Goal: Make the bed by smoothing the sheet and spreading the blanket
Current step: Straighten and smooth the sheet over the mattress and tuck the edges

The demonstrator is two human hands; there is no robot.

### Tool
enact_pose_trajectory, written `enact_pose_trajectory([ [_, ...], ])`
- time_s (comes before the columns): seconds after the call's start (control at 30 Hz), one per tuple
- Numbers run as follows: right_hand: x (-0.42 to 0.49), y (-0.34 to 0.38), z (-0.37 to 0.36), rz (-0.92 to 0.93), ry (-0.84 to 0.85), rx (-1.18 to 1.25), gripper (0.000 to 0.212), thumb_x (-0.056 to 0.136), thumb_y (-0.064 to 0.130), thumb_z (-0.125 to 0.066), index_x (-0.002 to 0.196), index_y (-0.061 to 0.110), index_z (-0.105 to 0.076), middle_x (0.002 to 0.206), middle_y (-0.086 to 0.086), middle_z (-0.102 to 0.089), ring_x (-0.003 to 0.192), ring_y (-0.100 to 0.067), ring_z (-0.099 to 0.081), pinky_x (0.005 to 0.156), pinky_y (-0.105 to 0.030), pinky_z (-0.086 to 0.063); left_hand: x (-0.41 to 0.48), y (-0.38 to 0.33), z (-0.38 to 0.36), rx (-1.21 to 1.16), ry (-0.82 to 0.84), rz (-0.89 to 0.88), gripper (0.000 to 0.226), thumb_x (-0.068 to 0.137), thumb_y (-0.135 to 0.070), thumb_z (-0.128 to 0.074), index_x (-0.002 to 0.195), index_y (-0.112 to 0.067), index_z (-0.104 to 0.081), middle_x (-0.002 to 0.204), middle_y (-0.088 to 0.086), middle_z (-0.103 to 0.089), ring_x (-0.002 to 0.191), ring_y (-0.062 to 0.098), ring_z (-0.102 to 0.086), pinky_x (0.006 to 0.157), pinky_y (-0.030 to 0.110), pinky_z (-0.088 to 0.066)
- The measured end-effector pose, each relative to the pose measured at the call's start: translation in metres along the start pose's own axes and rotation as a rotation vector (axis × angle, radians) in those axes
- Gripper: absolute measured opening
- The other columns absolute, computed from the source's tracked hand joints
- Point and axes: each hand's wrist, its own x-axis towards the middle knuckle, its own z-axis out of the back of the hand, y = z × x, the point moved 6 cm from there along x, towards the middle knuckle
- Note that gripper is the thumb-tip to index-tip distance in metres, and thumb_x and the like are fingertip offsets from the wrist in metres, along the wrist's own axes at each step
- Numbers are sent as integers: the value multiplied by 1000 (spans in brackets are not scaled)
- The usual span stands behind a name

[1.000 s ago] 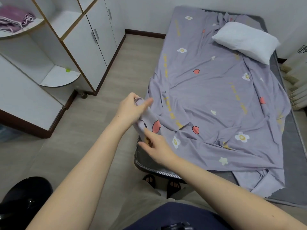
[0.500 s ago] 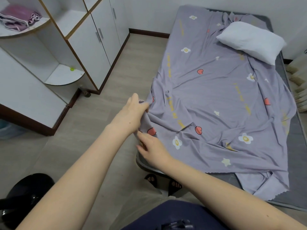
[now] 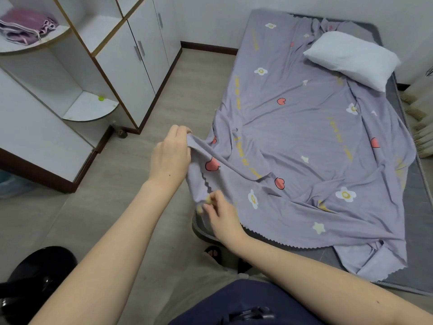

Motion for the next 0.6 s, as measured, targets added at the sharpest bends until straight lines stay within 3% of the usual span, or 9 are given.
enact_pose_trajectory([
  [0.07, 1, -4, 4, -54, -46, 65, 11, 93, 18, -55, 93, 23, -45, 77, 1, -61, 68, -9, -50, 60, -11, -36, 4, 9, 3, -282, -67, 207, 31, 83, 3, -42, 100, -10, -63, 98, 7, -64, 85, 30, -59, 71, 40, -50],
  [0.13, 4, -7, 4, -84, -15, 83, 17, 87, 27, -66, 92, 25, -50, 72, 8, -52, 63, -4, -45, 61, -11, -37, 8, 18, -5, -574, -47, 436, 33, 81, 1, -39, 93, -16, -64, 87, 0, -64, 79, 19, -57, 61, 28, -48],
  [0.23, 5, -10, 4, 32, 66, -191, 33, 83, 27, -72, 66, 19, -44, 66, 8, -34, 61, -8, -34, 58, -22, -29, 13, 21, -22, -890, 10, 673, 19, 82, -6, -36, 75, -15, -52, 73, 2, -50, 67, 19, -43, 58, 27, -35],
  [0.3, 2, -16, 11, 55, 4, -263, 24, 87, 26, -67, 68, 13, -60, 72, 6, -35, 68, -14, -39, 63, -28, -32, 15, 16, -24, -894, 17, 665, 13, 80, -12, -38, 68, -13, -41, 69, 4, -40, 66, 20, -35, 60, 30, -30],
  [0.37, -1, -21, 27, 22, -169, -392, 11, 88, 32, -61, 85, 29, -72, 82, 5, -35, 80, -18, -41, 67, -31, -36, 18, 11, -22, -848, 3, 611, 12, 76, -19, -47, 68, -11, -45, 70, 4, -40, 66, 19, -34, 59, 29, -30],
  [0.47, -3, -26, 47, -78, -398, -695, 31, 85, 30, -57, 106, 51, -65, 111, 0, -38, 103, -24, -34, 87, -40, -30, 22, 7, -19, -766, -17, 556, 12, 72, -17, -57, 64, -15, -48, 62, -5, -45, 60, 15, -39, 51, 22, -34],
  [0.6, 4, -44, 49, -179, -318, -746, 21, 91, 36, -50, 99, 46, -67, 154, 2, -19, 133, -34, -19, 102, -48, -15, 28, -4, -14, -693, -4, 470, 13, 70, -21, -56, 63, -19, -45, 59, -11, -44, 55, 8, -41, 45, 14, -32],
])
